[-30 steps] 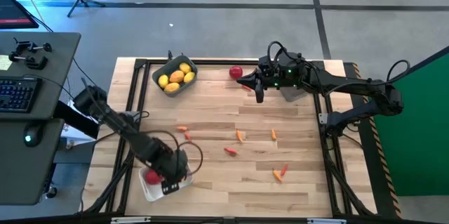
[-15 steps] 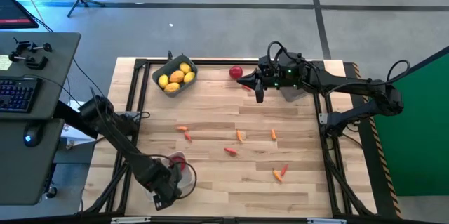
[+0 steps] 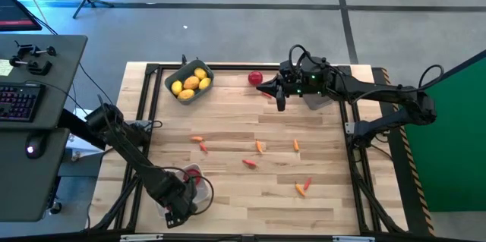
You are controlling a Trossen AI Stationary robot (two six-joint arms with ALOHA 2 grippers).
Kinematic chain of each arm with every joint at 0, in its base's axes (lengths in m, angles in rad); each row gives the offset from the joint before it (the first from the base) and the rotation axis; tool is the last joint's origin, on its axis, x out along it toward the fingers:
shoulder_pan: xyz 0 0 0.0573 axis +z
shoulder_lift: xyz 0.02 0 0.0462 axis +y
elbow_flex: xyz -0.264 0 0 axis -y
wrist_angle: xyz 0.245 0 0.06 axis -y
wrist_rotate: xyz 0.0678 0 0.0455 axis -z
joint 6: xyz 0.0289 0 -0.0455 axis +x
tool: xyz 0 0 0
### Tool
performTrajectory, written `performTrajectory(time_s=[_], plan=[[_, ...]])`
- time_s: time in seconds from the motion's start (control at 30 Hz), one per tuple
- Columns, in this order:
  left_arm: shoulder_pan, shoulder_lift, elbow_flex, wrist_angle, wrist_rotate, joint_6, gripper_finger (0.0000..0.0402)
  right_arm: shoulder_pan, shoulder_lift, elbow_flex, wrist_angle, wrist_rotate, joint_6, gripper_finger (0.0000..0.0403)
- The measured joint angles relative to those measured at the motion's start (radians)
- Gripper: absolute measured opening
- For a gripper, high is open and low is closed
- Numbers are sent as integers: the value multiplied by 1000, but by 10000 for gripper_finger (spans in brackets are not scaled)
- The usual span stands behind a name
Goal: Sort produce into baskets
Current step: Put the red tomato into the white bin
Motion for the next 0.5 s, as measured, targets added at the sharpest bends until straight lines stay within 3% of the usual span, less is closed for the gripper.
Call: performTrajectory(time_s=[0.5], plan=[[41, -5, 0, -19, 0, 14, 301, 0, 0, 0, -1, 0, -1, 1]])
